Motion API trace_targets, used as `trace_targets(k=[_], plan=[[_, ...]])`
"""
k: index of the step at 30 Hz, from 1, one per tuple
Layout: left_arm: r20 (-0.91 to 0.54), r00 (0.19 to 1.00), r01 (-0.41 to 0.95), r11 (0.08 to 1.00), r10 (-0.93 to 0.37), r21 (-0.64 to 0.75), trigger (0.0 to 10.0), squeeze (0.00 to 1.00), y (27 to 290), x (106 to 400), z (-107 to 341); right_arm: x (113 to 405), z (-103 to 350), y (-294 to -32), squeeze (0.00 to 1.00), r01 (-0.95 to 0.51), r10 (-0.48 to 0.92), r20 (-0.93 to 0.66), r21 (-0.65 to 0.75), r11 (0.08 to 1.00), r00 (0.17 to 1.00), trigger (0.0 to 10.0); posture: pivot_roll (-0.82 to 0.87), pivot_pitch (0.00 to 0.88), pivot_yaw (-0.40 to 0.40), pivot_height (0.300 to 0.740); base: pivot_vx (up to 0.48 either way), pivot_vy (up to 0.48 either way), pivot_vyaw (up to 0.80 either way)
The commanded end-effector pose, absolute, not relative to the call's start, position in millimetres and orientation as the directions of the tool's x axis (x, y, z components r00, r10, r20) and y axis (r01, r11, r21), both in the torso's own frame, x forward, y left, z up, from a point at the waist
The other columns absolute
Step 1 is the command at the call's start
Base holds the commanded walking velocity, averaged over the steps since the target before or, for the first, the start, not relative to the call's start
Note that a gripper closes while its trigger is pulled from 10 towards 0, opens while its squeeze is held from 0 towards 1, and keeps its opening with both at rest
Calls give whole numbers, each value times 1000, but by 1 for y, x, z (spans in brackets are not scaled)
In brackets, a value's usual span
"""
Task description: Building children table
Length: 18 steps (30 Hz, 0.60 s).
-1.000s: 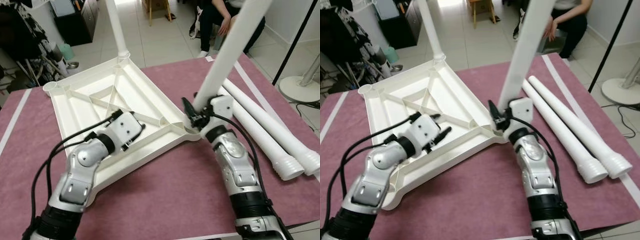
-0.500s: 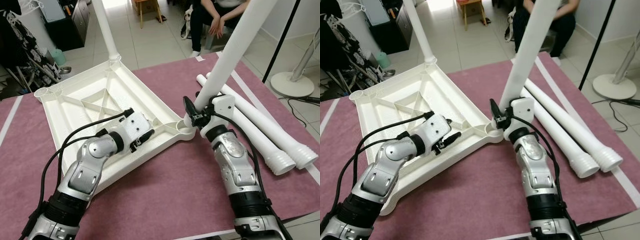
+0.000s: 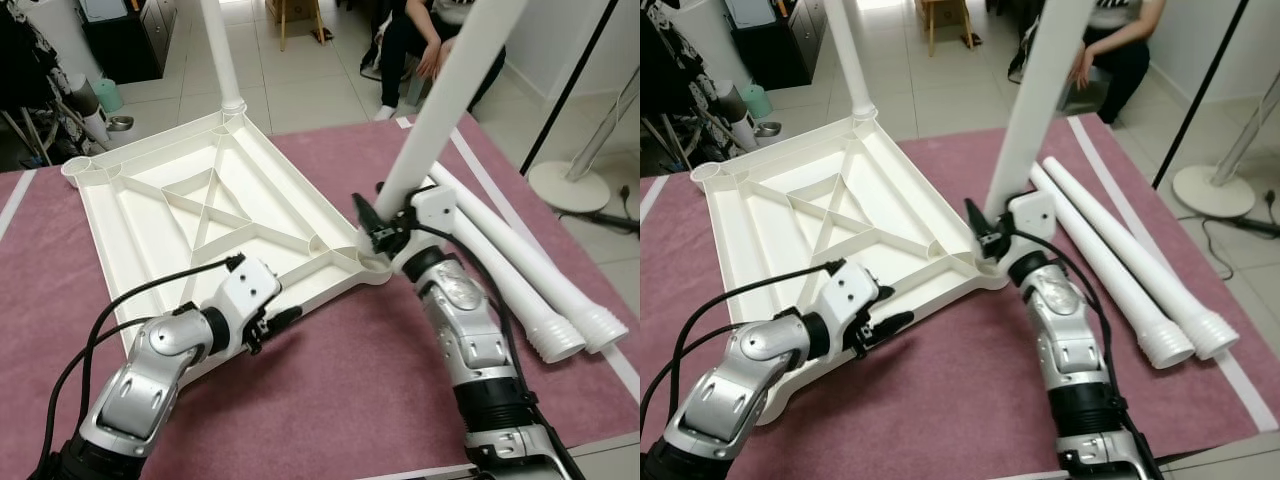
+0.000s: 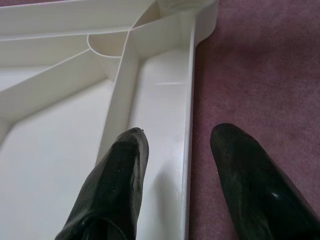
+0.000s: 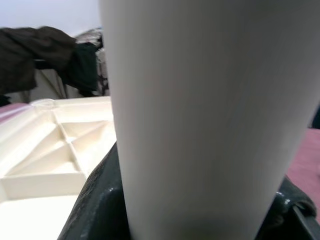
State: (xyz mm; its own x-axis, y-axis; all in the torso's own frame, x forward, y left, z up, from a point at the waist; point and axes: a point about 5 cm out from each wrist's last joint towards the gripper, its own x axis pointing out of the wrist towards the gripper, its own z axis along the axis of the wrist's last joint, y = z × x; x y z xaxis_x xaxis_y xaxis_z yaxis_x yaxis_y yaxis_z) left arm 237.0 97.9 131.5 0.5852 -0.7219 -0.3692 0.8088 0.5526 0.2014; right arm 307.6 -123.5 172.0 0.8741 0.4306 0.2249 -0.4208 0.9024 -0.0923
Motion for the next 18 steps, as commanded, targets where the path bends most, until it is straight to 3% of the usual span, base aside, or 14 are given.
trace_targets(k=[1, 13, 14, 15, 17, 18], plan=[[-467, 485, 862, 493, -739, 115, 10000, 0, 101, 232, 123, 309, 173, -119, 0, -442, 449, 222, -84, 893, 866, 10000, 32, 0, 59, 740, 0, 0, 0], [-490, 496, 860, 483, -717, 164, 10000, 0, 88, 240, 119, 313, 175, -111, 0, -464, 468, 227, -75, 883, 854, 10000, 36, 0, 64, 740, 0, 0, 0], [-504, 502, 857, 480, -703, 185, 6902, 0, 87, 243, 116, 312, 175, -113, 0, -455, 459, 229, -73, 888, 858, 10000, 25, 0, 77, 740, 0, 0, 0], [-517, 501, 859, 469, -694, 204, 5804, 0, 87, 245, 113, 311, 175, -115, 0, -447, 451, 231, -73, 892, 862, 10000, 20, 0, 82, 740, 0, 0, 0], [-526, 502, 860, 462, -686, 217, 5804, 0, 86, 247, 111, 311, 175, -116, 0, -441, 445, 233, -72, 895, 865, 10000, 17, 0, 85, 740, 0, 0, 0], [-533, 513, 853, 471, -673, 226, 5216, 0, 86, 252, 109, 311, 175, -117, 0, -434, 438, 234, -71, 898, 868, 10000, 12, 0, 92, 740, 0, 0, 0]])
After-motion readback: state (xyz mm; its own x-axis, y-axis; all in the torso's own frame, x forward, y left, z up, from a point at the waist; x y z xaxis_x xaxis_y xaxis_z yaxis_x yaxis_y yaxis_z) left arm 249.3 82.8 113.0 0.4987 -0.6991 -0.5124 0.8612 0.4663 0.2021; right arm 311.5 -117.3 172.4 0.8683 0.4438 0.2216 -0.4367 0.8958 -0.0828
